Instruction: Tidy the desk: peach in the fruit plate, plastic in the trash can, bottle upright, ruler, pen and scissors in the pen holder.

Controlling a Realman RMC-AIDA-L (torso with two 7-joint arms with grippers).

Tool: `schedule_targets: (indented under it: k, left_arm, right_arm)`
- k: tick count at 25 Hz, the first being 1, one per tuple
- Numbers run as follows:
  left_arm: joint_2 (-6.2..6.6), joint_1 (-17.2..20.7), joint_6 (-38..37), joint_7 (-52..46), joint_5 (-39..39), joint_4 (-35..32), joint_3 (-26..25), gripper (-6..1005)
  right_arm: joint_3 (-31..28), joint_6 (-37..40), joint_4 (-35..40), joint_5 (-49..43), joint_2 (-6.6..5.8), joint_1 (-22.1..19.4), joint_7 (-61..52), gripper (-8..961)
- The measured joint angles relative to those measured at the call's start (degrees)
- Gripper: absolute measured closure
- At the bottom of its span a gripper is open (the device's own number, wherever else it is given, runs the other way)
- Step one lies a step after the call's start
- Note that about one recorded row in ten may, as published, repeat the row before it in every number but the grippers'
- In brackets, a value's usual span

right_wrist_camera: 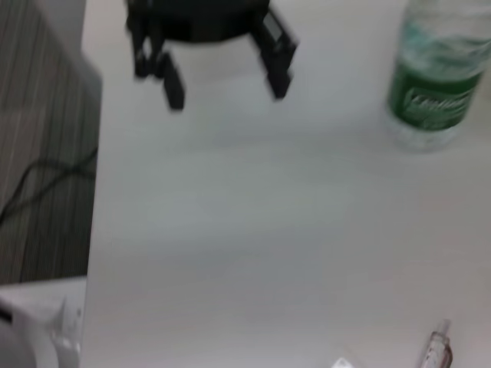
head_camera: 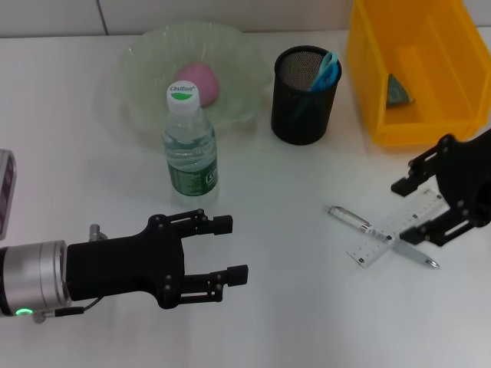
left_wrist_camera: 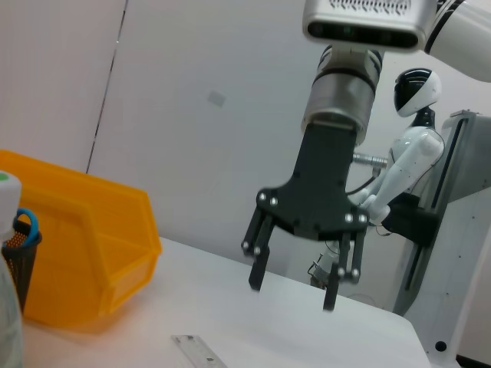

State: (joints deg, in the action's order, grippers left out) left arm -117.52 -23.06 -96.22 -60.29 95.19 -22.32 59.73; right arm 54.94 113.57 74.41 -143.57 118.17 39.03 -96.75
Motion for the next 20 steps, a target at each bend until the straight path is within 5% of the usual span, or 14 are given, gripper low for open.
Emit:
schedule_targets:
  k: [7,20]
  left_arm:
    - [-0.2,0.0,0.1,0.0,0.0,0.2,-0.1,229]
    - [-0.39,0.2,0.8,-2.1,-0.3,0.0,-0.1,229]
  right_arm:
    - [14.4,-9.2,-4.4,-2.5,0.68,0.6,4.1,269]
    - [28.1,-19.4,-7.7,-3.7,0.85,0.4,9.7,302]
